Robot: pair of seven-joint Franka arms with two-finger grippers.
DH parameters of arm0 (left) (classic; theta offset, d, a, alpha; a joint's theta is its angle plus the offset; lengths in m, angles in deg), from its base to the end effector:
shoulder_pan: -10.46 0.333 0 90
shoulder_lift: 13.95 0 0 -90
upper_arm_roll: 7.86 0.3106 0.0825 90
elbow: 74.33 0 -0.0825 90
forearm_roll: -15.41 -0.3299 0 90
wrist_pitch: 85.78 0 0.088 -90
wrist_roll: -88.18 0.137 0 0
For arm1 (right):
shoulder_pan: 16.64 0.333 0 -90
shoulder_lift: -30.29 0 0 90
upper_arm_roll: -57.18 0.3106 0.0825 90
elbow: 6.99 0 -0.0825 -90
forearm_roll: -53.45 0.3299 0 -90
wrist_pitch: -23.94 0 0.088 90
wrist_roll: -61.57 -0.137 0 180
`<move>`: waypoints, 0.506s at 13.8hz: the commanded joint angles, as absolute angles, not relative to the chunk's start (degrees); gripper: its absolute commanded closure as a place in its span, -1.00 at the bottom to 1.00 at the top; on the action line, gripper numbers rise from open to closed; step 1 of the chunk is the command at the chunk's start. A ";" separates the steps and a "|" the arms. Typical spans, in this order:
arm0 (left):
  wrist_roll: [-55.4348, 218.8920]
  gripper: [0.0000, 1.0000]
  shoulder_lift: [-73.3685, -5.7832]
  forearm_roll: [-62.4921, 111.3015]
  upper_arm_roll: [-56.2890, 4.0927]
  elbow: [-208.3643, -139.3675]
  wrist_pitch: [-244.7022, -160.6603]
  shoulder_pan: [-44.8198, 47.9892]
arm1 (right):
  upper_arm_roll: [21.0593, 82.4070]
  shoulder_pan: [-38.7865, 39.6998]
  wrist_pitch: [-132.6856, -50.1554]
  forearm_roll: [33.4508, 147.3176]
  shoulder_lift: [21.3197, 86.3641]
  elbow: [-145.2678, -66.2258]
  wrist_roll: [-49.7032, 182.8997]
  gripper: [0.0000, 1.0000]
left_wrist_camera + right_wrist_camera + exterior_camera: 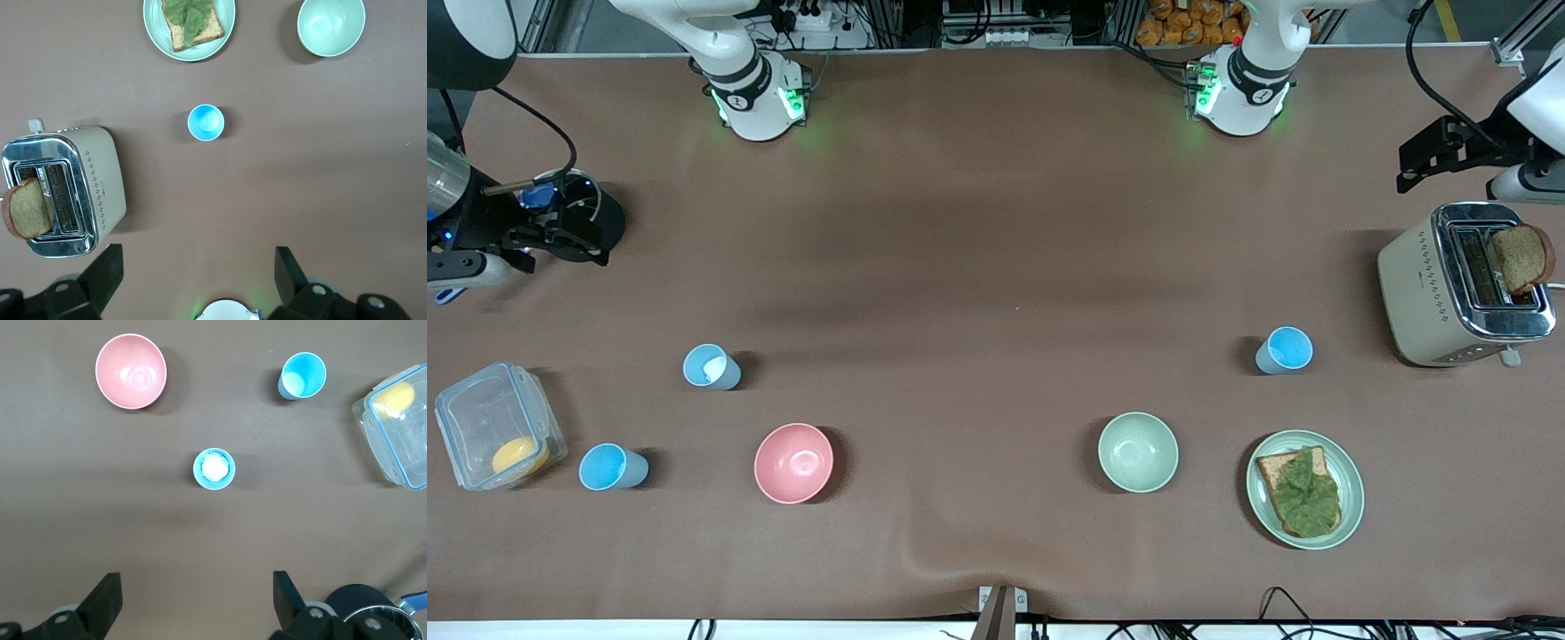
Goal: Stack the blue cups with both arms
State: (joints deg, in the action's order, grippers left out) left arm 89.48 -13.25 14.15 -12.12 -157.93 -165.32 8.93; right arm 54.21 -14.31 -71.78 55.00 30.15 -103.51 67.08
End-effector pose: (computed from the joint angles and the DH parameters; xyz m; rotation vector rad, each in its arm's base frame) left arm 0.4736 -0.0450 0.6253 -3.1097 0.1874 0.0900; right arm 0.5052 -0.0022 0.5512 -3.1113 -0.1279 0.0157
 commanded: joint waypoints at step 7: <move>93.27 -1.00 -12.72 16.21 -11.64 -160.28 -166.72 9.14 | 54.11 -14.10 -71.25 55.47 30.20 -102.88 67.28 -1.00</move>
State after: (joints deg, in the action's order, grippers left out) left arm 90.88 -13.30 15.32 -11.99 -158.73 -165.61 8.99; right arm 54.22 -14.31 -71.78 55.00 30.15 -103.51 67.09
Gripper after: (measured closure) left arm 0.000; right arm 0.000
